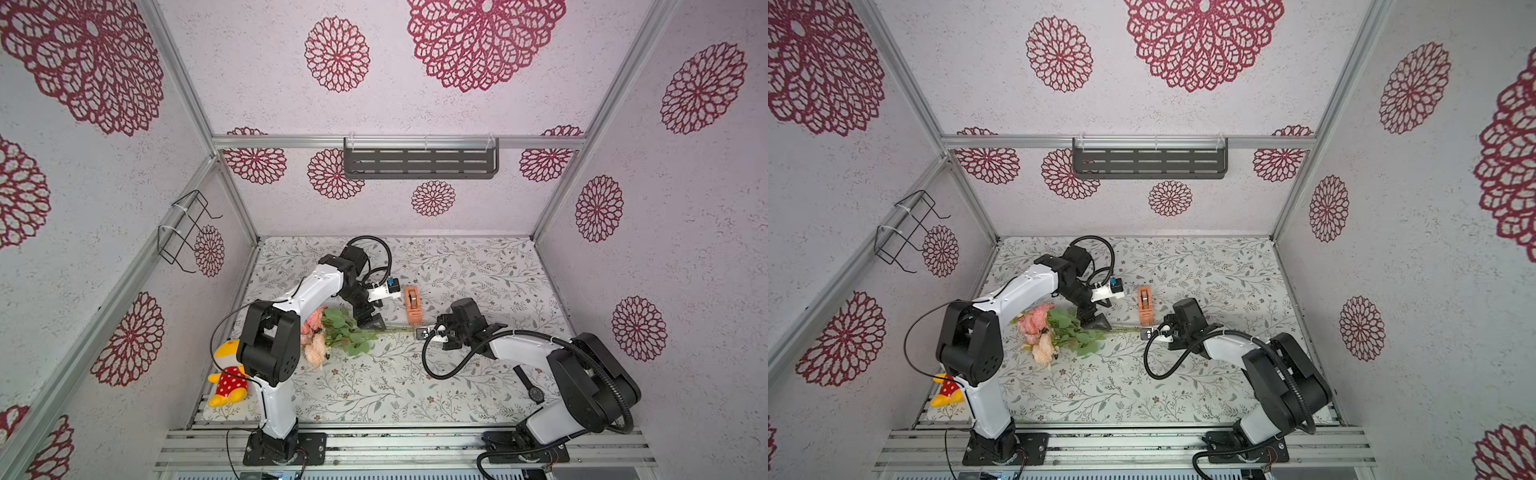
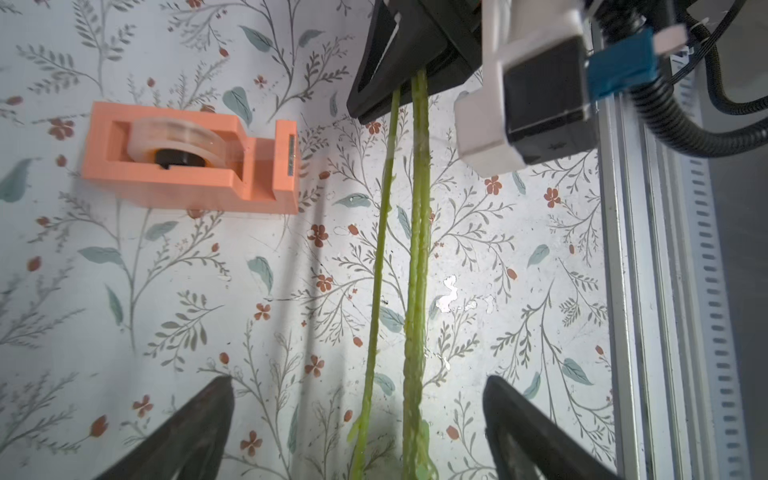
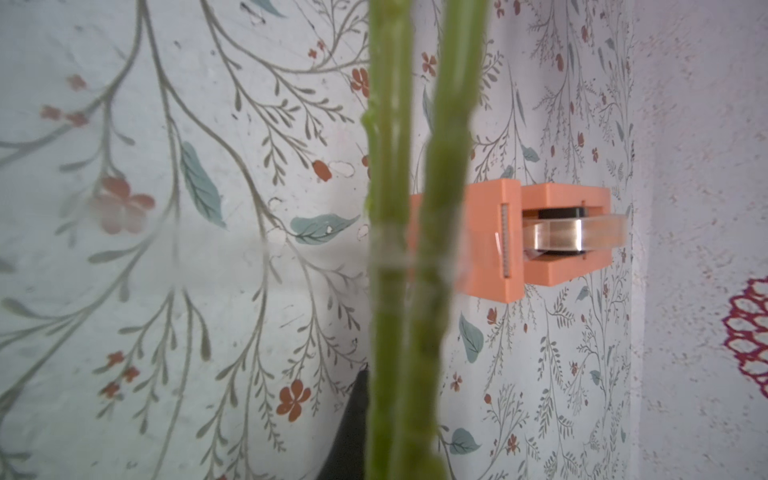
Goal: Wrap bouquets with tape
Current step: Wrap the tape around the bouquet.
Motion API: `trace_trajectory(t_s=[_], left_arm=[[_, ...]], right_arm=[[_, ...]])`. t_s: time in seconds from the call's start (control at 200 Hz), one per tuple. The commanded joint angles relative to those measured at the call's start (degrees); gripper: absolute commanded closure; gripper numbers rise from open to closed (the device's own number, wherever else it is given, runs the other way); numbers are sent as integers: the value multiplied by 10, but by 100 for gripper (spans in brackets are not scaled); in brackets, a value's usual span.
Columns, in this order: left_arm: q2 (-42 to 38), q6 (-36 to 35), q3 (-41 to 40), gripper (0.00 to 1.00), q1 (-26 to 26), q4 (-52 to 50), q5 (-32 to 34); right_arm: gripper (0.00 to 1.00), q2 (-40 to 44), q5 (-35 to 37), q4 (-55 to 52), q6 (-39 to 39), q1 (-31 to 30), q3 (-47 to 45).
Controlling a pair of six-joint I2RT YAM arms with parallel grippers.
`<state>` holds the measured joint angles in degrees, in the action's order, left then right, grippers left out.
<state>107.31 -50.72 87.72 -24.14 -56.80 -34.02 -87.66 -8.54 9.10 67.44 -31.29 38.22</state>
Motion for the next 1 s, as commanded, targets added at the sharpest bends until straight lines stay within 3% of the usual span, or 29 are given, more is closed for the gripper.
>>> trace_trajectory(t_s=[0.0, 0.155, 0.305, 0.48, 0.59, 0.726, 0.786, 0.861, 0.926, 0.996], left_arm=[[5, -4, 10, 2, -40, 32, 16], [44, -3, 3, 2, -63, 34, 26], [44, 29, -43, 2, -69, 117, 46], [97, 21, -8, 1, -71, 78, 83], [105, 6, -7, 17, -72, 69, 85], [120, 10, 11, 30, -71, 48, 85], [123, 7, 20, 47, -71, 37, 83], [124, 5, 34, 79, -70, 20, 77], [124, 0, 43, 99, -70, 5, 76], [125, -2, 49, 100, -69, -9, 75]], right_arm=[[100, 18, 14, 42, 15, -3, 0], [100, 28, 14, 56, 16, -3, 0], [100, 27, 10, 44, 20, -4, 6], [100, 32, 0, 44, 17, -4, 3], [100, 37, 1, 53, 14, -3, -2], [100, 40, -8, 52, 9, -3, -1], [100, 37, -4, 45, 10, -4, 2], [100, 36, -2, 39, 8, -4, 2], [100, 43, -9, 43, -2, -1, -4], [100, 48, -20, 24, -13, 2, -1]])
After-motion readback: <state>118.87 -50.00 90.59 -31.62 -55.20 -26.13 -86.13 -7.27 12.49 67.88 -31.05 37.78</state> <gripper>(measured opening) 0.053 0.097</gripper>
